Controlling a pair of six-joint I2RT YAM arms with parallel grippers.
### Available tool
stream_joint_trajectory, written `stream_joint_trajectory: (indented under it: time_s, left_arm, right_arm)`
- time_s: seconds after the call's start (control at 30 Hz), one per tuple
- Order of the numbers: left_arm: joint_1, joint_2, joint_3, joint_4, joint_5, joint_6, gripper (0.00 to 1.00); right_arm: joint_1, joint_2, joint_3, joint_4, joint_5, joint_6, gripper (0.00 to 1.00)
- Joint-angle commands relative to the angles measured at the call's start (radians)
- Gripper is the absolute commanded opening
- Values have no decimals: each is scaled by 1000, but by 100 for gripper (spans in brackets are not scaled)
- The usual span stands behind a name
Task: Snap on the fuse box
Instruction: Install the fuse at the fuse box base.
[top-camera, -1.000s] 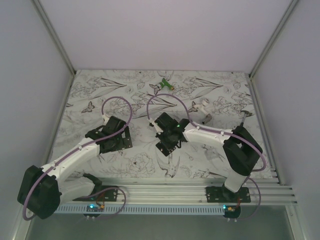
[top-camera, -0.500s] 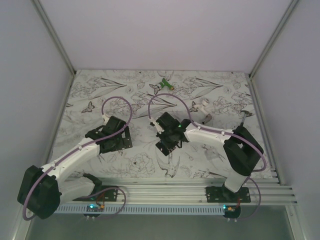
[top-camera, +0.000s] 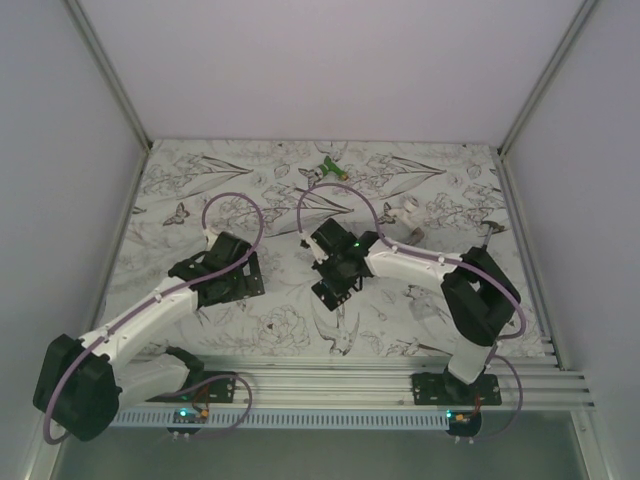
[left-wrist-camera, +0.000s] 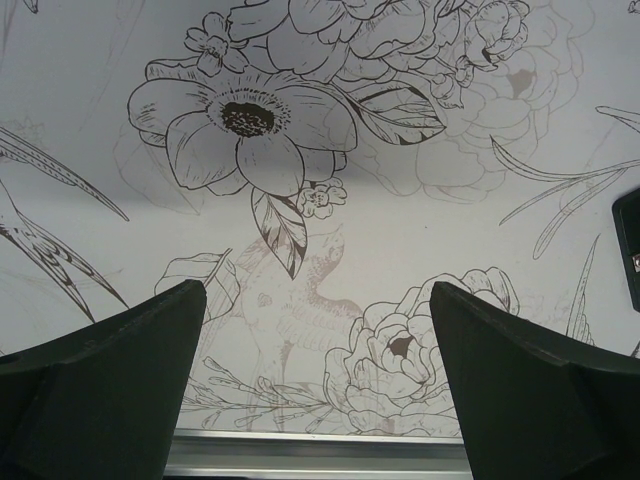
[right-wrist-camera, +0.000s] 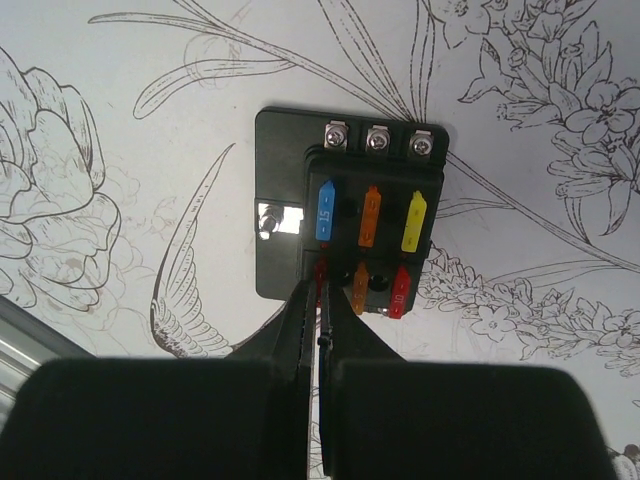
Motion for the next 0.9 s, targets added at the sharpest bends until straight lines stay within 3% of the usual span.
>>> stream_joint_trajectory:
  time_s: [0.0,0.17,0.37,0.63,0.87]
  left_arm:
    - [6,-20,5,-31,-1,7,100]
    - [7,-18,6,-31,2,7,100]
    - [7,-9,8,-30,1,6,100]
    - [7,-1,10,-30,2,4,100]
    - [6,-5,11,-30,8,3,100]
  right_arm:
    - [-51,94,-129,-136,73,-1,0]
    - [-64,101,-137,-136,30,8,0]
    - [-62,188,-108,-173,82,36,0]
    - [-16,89,-12,-177,86,44,0]
    - [21,-9,106,-132,68,60,10]
